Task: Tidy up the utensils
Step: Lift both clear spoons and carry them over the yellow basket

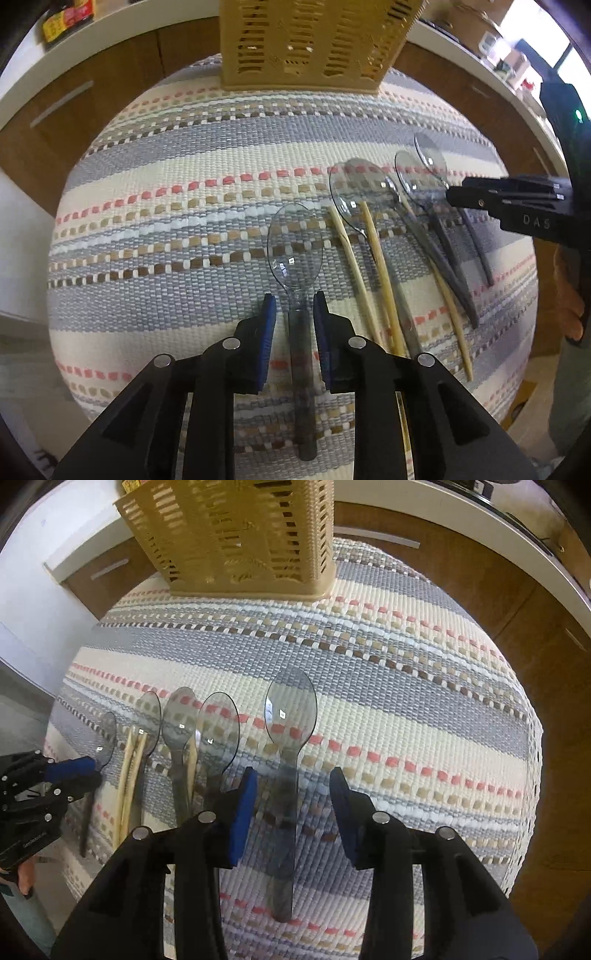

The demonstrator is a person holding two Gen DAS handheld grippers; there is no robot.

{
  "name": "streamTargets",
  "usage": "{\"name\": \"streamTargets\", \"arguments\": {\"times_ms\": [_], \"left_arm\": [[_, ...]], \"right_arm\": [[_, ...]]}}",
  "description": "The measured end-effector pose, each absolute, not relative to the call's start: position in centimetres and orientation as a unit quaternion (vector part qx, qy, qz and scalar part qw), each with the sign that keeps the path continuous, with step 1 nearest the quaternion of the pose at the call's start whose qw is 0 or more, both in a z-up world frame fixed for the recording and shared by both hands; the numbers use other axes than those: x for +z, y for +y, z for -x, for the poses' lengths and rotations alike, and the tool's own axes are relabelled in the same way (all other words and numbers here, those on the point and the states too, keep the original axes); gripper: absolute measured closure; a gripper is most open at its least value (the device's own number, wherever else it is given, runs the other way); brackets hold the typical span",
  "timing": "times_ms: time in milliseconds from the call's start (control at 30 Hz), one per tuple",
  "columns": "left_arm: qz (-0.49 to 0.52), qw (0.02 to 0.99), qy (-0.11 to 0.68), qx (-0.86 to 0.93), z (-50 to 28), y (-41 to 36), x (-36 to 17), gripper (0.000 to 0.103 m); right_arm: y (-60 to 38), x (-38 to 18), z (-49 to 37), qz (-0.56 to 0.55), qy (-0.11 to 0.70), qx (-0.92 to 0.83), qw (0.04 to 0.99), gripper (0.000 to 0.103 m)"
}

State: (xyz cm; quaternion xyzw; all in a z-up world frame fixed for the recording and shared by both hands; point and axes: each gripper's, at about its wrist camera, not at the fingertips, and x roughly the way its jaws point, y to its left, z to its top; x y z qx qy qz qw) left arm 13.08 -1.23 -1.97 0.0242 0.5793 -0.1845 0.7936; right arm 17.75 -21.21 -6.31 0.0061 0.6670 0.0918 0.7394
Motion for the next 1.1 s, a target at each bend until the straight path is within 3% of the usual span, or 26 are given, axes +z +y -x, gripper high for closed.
{"name": "streamTargets", "arguments": {"times_ms": [67,200,233,267,600,1100], "left_arm": [[-0.047,0.789,0.584,-0.187,-13.1,-1.9,-1.9,0.083],[-0.095,0.781,0.589,-0.187,-13.0,-3.8,-1.8,0.082],[-0.111,0.782,0.587,-0.180,-12.9,-4.2,-1.8,0.092],[-0.131,0.789,0.577,-0.166,-12.8,-4.4,-1.9,0.093],[-0.036,0.859,0.476,-0.185,-13.0,-3.1,3.6,0.093],[0.024,0.944,0.262,-0.198,-16.3,-3.2,16.6,0.093]], "right_arm": [[-20.6,-6.6,-17.8,0.016,0.666,0.090,0.740,0.071],[-19.4,-6.4,-17.5,0.048,0.664,0.093,0.740,0.092],[-19.4,-6.4,-17.5,0.048,0.664,0.094,0.741,0.093],[-19.3,-6.2,-17.5,0.048,0.661,0.098,0.743,0.093],[-20.6,0.1,-16.6,0.004,0.578,0.141,0.804,0.093],[-20.6,12.3,-20.9,-0.090,0.399,0.198,0.891,0.093]]}}
